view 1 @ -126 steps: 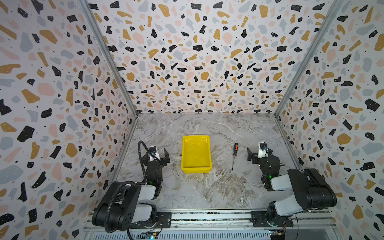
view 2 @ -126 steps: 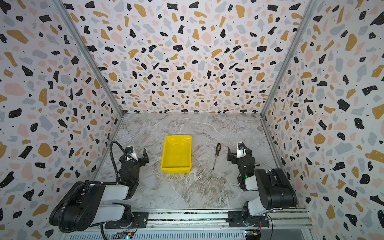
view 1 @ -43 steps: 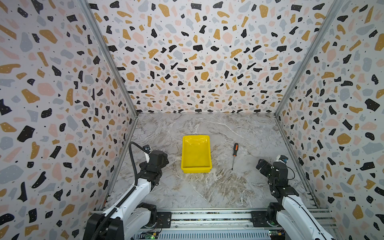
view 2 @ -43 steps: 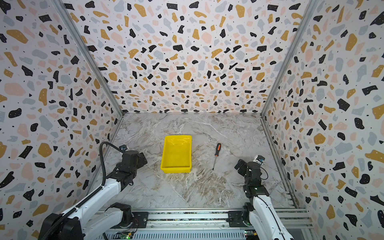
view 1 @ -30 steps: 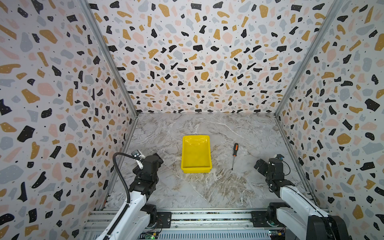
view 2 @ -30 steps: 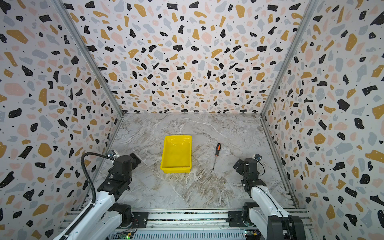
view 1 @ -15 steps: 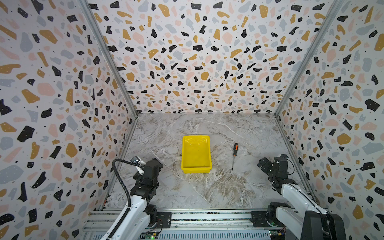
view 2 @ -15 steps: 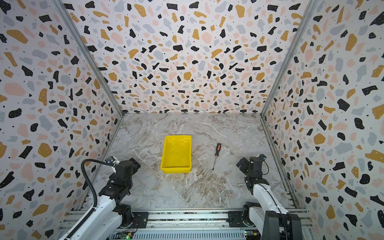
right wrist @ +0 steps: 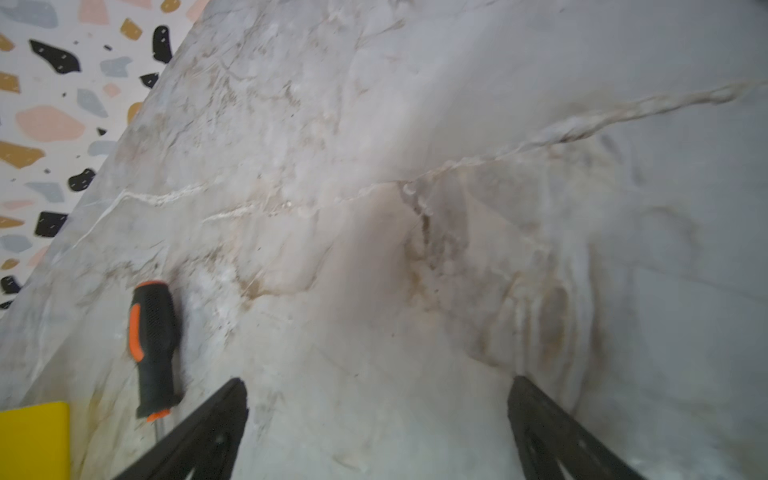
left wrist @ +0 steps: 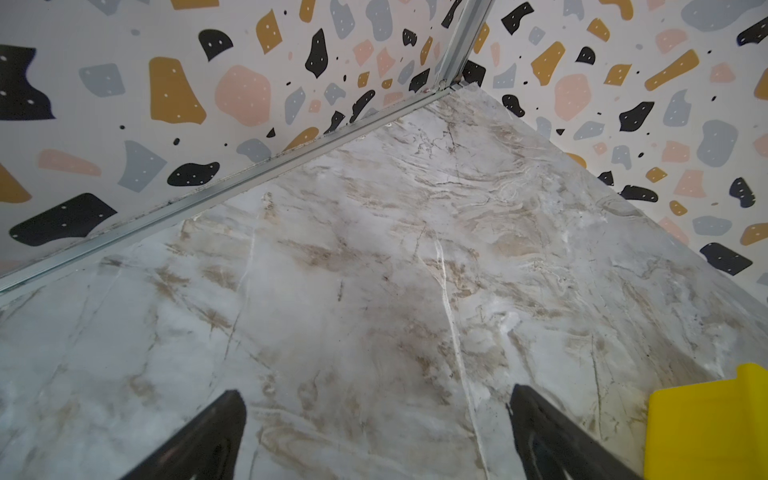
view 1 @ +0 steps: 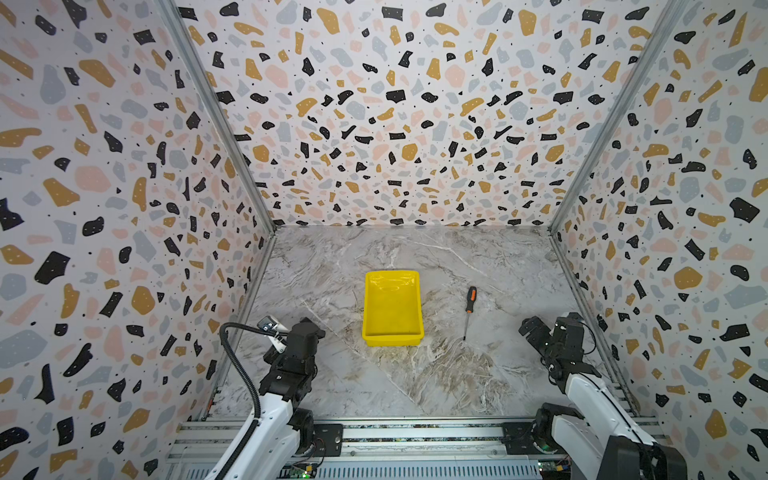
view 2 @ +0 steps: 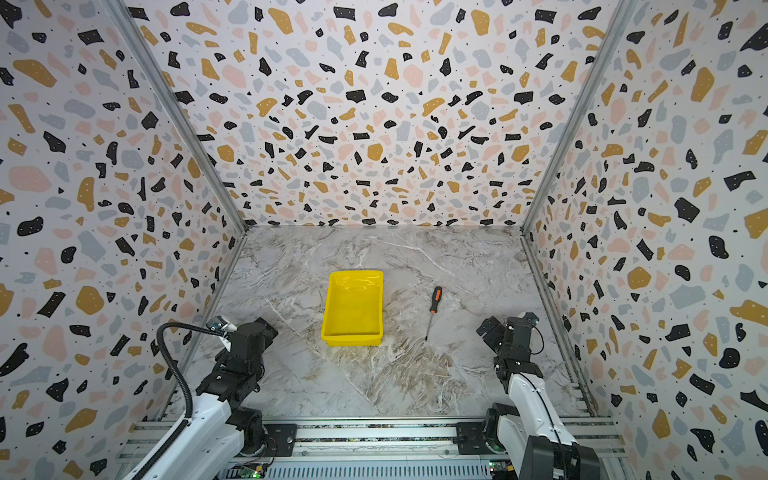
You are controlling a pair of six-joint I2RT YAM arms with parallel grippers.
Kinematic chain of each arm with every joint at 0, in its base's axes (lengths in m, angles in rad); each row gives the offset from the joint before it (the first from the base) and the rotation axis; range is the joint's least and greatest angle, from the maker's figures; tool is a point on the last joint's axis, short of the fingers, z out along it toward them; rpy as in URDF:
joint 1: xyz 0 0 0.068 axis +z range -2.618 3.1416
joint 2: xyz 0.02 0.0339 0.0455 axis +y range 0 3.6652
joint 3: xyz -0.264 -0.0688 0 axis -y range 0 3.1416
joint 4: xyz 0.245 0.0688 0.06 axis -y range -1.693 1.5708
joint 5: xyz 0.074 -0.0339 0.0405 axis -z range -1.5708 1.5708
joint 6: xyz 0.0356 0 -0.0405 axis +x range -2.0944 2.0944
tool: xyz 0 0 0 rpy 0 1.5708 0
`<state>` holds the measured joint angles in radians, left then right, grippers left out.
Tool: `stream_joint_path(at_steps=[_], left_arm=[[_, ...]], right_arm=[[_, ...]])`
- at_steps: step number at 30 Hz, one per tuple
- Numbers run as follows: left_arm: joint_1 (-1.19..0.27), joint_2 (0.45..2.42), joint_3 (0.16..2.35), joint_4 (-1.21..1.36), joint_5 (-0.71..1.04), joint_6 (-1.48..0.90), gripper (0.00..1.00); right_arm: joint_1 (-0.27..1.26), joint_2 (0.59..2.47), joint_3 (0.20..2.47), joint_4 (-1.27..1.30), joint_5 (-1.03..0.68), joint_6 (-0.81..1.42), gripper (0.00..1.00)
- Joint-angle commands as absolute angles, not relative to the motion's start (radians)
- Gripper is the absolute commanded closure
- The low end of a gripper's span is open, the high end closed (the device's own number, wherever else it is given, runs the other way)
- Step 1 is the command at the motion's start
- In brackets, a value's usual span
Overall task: Put the screwdriver in the bin
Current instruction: 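Lower the right gripper over the orange-and-black screwdriver handle and close it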
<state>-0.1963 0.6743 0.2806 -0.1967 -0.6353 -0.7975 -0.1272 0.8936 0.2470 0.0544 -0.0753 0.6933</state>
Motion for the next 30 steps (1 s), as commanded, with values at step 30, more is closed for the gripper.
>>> stream_joint_path(at_steps=[30], left_arm=[[-0.191,0.524,0.210,-0.144,-0.674,-0.814,0.01]], right_arm=[[0.345,1.721,1.023,-0.233,-0.045,0.500,0.40]])
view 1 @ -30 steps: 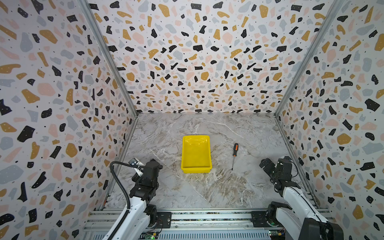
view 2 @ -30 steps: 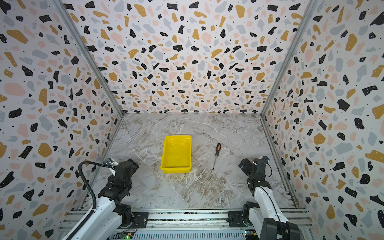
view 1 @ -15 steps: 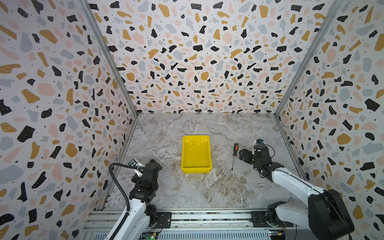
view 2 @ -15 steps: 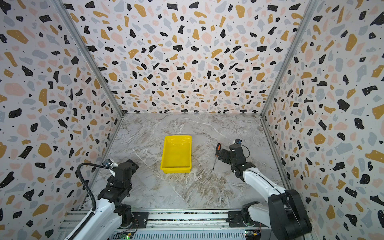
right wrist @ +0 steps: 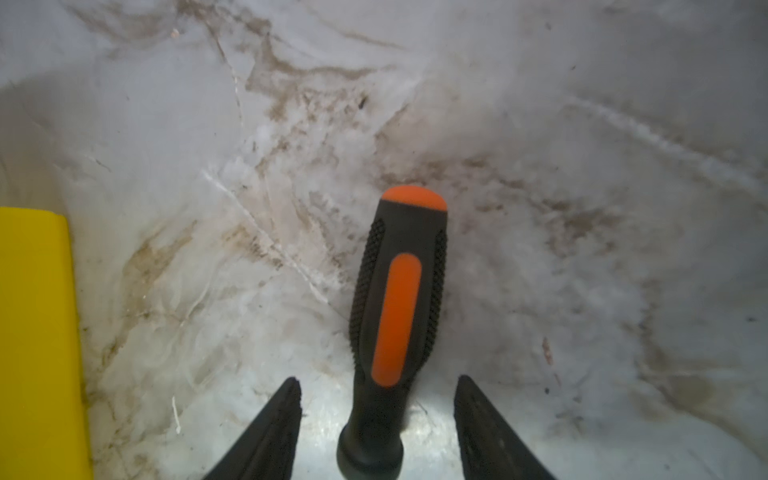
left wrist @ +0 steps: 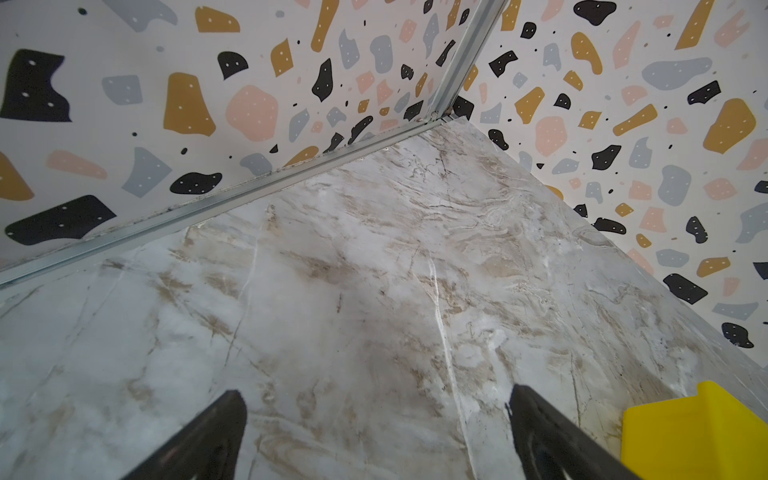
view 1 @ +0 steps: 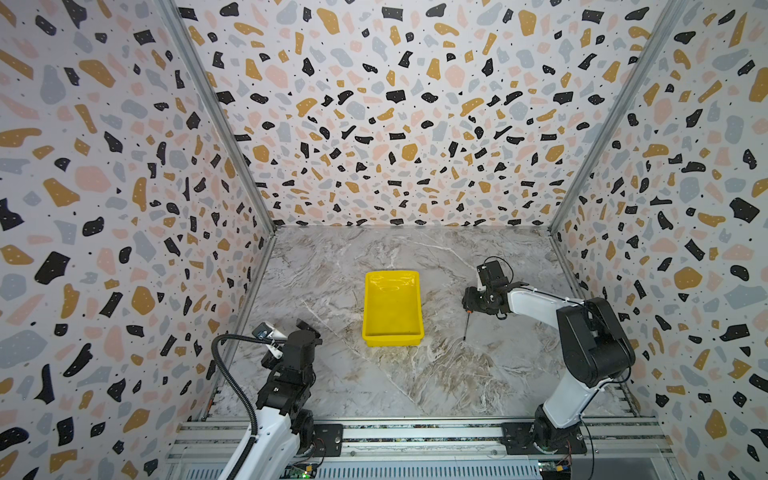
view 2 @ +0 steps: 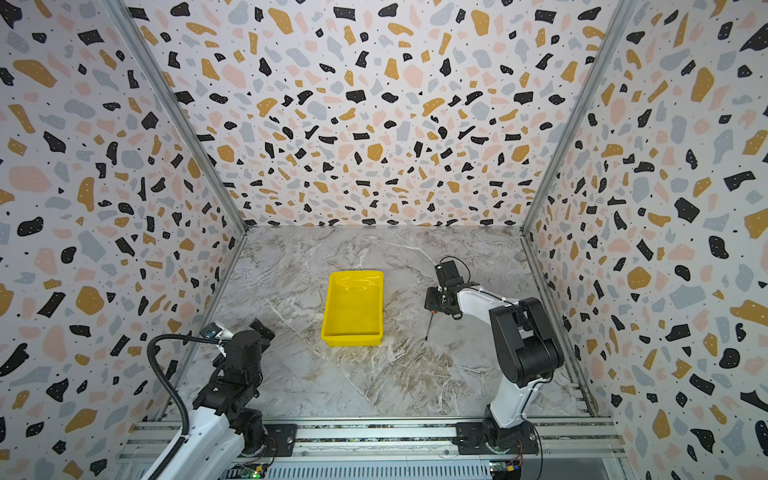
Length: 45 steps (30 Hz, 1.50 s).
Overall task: Put the screwdriver in the bin
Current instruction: 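Lower the right gripper over the orange-and-black screwdriver handle and close it, then lift the screwdriver with the right gripper and carry it over the yellow bin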
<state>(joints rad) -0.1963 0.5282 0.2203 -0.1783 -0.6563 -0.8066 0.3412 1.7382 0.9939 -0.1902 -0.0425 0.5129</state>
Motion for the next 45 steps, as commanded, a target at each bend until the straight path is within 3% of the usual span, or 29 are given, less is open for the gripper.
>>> stream_joint_path(at_steps=[1,27,30,34,37,45], left_arm=[[-0.192,0.524,0.210,-0.144,-0.674,-0.814,0.01],[-0.192,0.523,0.210,-0.146,-0.676,-0.814,0.01],[-0.192,0.523,0.210,-0.146,-0.675,-0.815,0.01],[-0.191,0.523,0.210,-0.146,-0.675,-0.815,0.01],[-0.191,0.522,0.210,-0.147,-0.673,-0.815,0.01],[-0.191,0.516,0.206,-0.144,-0.664,-0.821,0.01]], right_arm=[[0.345,1.724,1.025,-0.232,-0.047,0.502,0.40],[0.349,1.778,1.027,-0.231,-0.030,0.499,0.58],[0.349,1.776,1.019,-0.233,-0.019,0.495,0.63],[0.348,1.758,1.009,-0.244,0.000,0.489,0.80],[0.349,1.716,0.978,-0.250,0.016,0.490,0.85],[0.352,1.519,0.856,-0.296,0.094,0.461,0.89]])
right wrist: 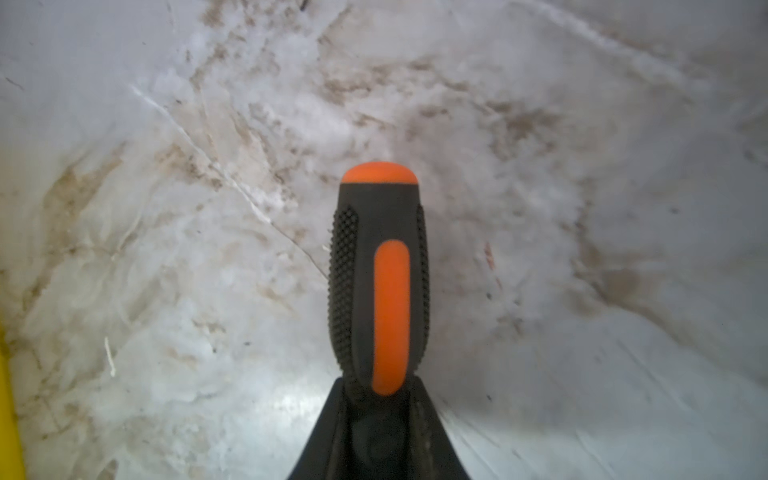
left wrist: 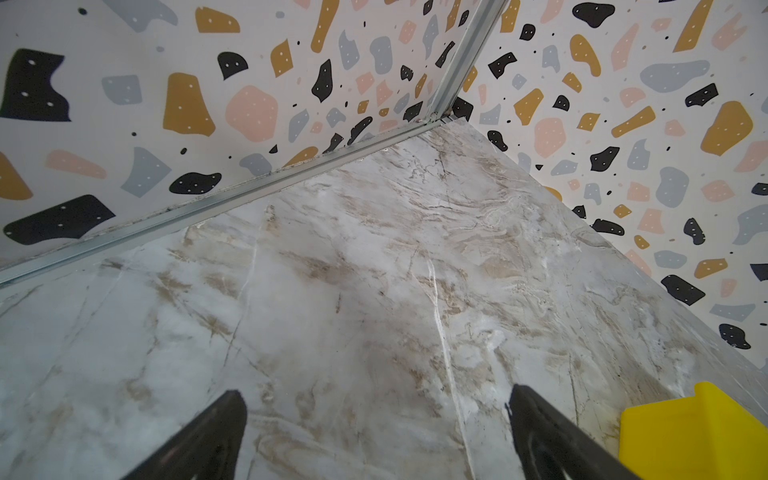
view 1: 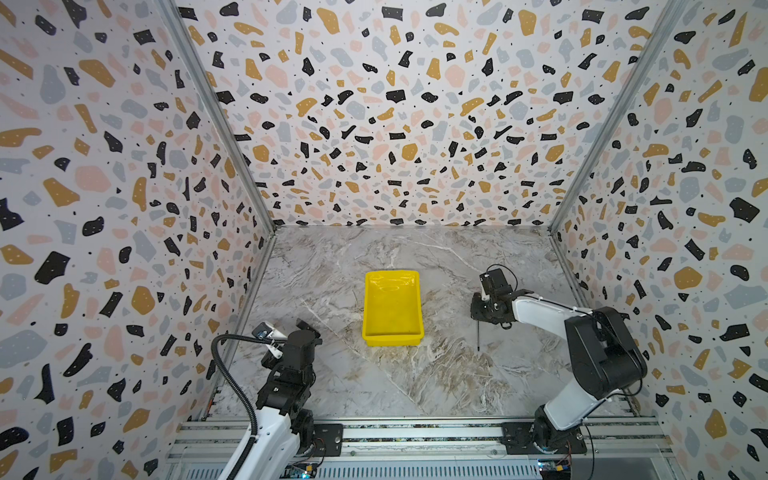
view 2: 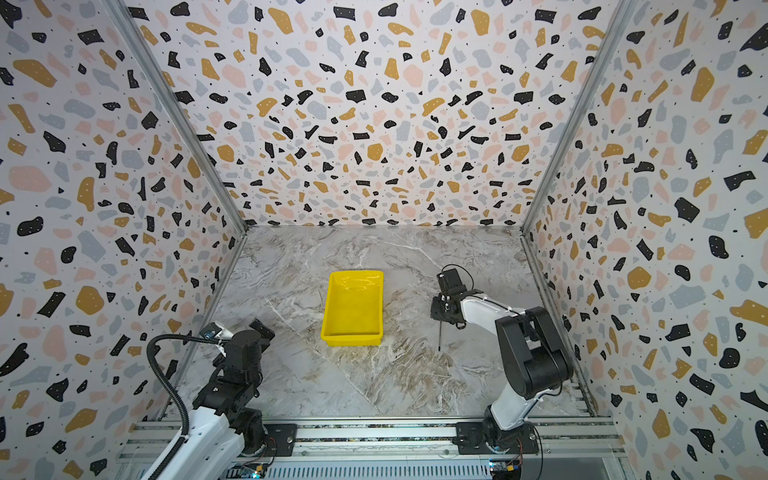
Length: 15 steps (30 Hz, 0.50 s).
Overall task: Put the screwdriver in the bin
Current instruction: 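Lift the screwdriver with the right gripper and carry it over the yellow bin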
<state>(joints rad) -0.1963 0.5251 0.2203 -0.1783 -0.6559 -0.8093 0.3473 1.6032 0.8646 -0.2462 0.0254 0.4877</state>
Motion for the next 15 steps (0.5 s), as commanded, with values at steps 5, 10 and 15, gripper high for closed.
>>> stream_joint_path(at_steps=[5,10,15], left_arm=[[-0.191,0.520,0.195,-0.125,-0.655,-0.821,0.01],[-0.192,0.523,0.195,-0.118,-0.652,-0.818,0.01],[-0.192,0.527,0.196,-0.120,-0.648,-0.816,0.01]], right_arm=[[0.454,1.404,0.896,-0.428,0.310,0.429,0.90],[0.590,1.357,1.003,-0.474,0.347,0.484,0.90],[0.690,1.396,1.095,-0.354,0.225,0.618,0.90]])
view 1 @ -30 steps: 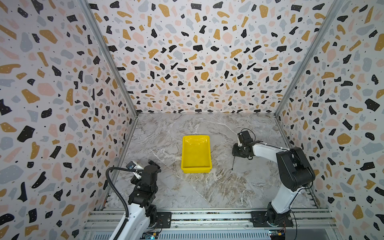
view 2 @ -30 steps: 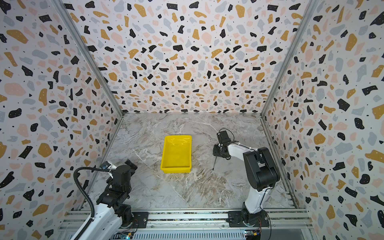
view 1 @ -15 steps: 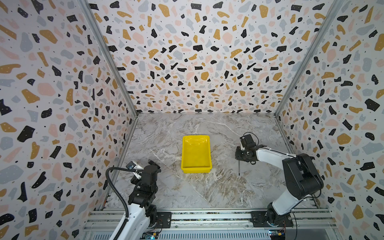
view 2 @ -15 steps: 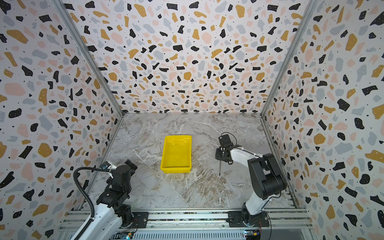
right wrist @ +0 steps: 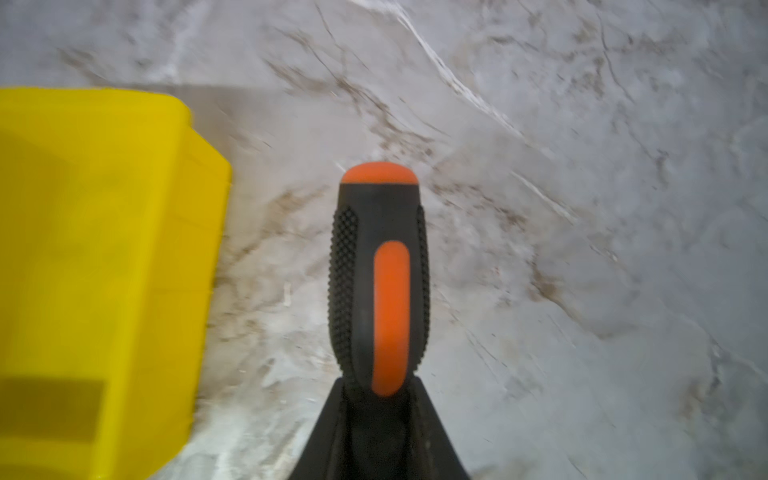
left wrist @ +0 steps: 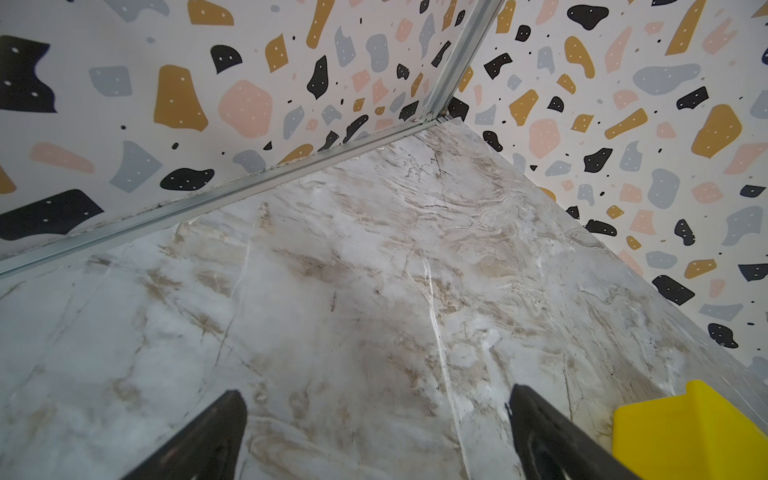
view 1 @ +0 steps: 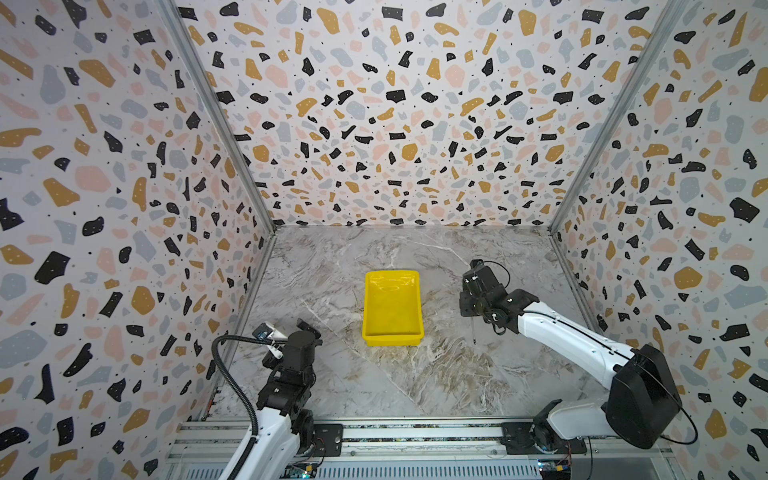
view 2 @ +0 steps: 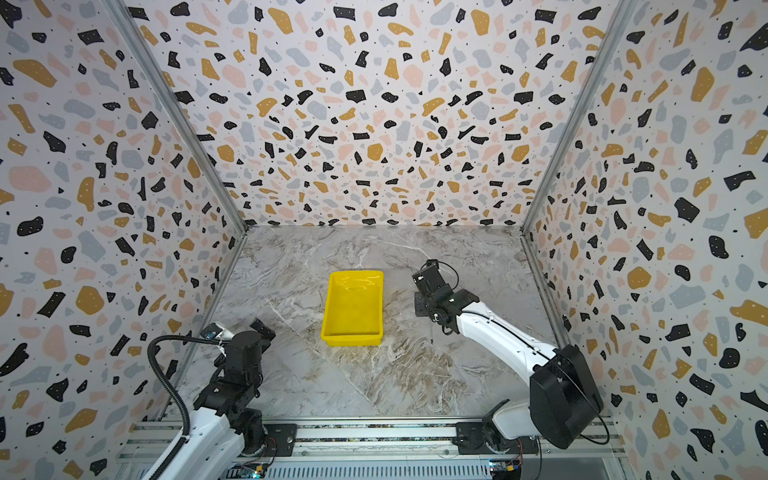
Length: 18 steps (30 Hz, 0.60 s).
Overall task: Put the screwdriver in the bin
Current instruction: 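Lift the screwdriver with the right gripper and carry it over the yellow bin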
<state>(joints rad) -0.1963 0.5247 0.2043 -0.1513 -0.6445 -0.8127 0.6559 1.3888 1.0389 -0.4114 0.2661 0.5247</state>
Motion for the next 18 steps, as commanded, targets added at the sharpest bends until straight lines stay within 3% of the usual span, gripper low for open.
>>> stream_joint_path(at_steps=[1,5,18], left_arm=[[-0.191,0.526,0.196,-0.121,-0.649,-0.817,0.01],[-0.192,0.521,0.196,-0.126,-0.652,-0.818,0.01],[-0.192,0.503,0.193,-0.134,-0.655,-0.821,0.01]], right_arm=[[0.712,1.410,1.109,-0.321,0.211,0.636,0.89],[0.780,1.521,1.207,-0.220,0.182,0.686,0.89],[0.790,1.912,1.505,-0.165,-0.049,0.825,0.89]])
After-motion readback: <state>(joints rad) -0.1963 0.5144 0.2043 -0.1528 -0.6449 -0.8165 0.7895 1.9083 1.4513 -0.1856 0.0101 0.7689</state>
